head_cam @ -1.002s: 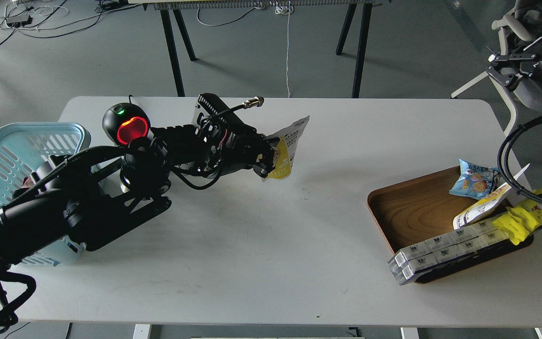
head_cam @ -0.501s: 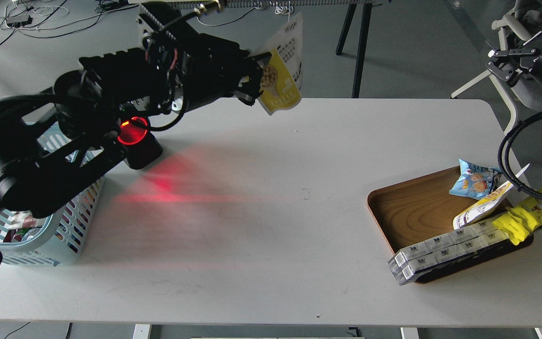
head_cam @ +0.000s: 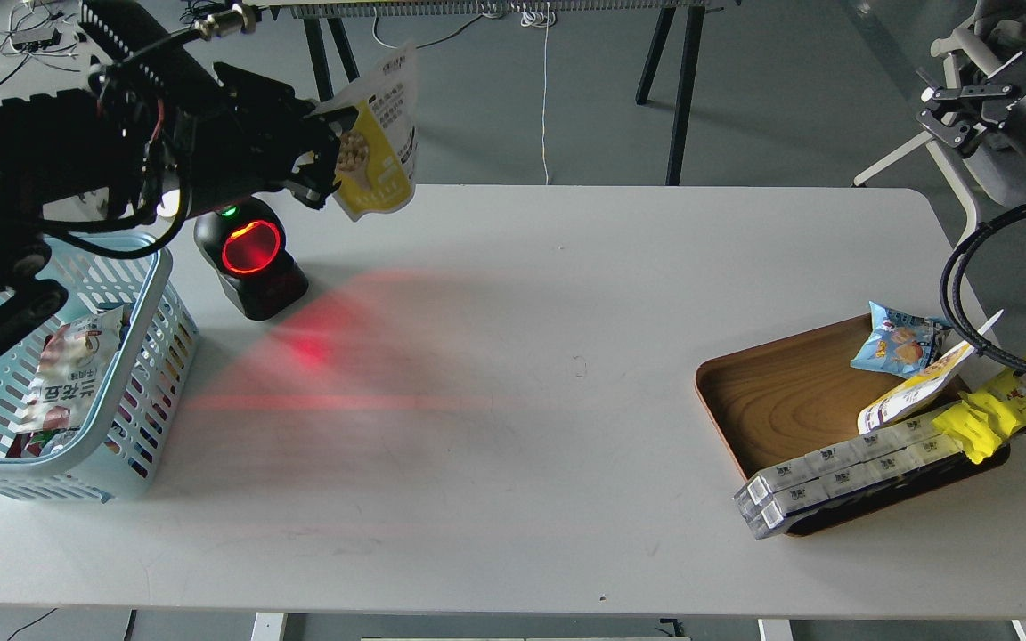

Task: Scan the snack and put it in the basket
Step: 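Lift the yellow packet with the left gripper toward the scanner, then hold the yellow packet in front of the red scanner light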

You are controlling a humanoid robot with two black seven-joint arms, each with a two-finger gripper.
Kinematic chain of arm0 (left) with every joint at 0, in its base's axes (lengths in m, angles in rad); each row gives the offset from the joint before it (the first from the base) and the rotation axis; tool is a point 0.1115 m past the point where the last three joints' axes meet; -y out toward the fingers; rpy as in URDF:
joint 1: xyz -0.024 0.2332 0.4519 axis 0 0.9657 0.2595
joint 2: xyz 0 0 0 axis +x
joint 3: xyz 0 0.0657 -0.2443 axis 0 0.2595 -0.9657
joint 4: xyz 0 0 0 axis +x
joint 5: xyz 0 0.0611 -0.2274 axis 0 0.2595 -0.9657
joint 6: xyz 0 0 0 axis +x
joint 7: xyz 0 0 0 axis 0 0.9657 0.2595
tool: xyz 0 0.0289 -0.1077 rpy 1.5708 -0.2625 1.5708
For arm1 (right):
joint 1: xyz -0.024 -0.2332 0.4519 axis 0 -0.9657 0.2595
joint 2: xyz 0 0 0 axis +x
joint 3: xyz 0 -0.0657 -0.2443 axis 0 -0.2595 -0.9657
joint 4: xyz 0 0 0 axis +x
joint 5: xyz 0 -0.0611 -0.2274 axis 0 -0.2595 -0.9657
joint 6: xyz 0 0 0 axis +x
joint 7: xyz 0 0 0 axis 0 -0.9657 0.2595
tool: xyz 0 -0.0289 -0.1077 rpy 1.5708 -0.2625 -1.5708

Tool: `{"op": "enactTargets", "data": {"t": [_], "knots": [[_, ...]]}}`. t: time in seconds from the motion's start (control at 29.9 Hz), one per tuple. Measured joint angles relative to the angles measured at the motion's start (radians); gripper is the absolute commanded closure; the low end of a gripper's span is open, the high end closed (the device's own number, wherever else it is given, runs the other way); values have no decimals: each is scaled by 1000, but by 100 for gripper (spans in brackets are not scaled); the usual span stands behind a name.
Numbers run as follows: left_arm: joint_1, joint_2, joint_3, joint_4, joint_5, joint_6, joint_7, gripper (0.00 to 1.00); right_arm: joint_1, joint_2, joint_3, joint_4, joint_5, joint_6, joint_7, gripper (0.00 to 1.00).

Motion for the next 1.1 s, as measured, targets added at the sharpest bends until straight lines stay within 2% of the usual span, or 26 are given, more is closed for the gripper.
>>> {"op": "enactTargets", "data": {"t": [0.23,0.53,0.9,1.1], "knots": [[94,52,27,-28,2,0,-1,100,3,11,-13,-1,-10,-1,0,3],[149,53,29,-44,2,0,2,100,4,13,-26,-2,-12,-1,0,3],[166,45,27,-45,2,0,4,100,0,14,-28,-3,-12,-1,0,3],[167,44,27,-45,1,0,-18,100,-1,14,-28,-3,-12,-1,0,3]]}}
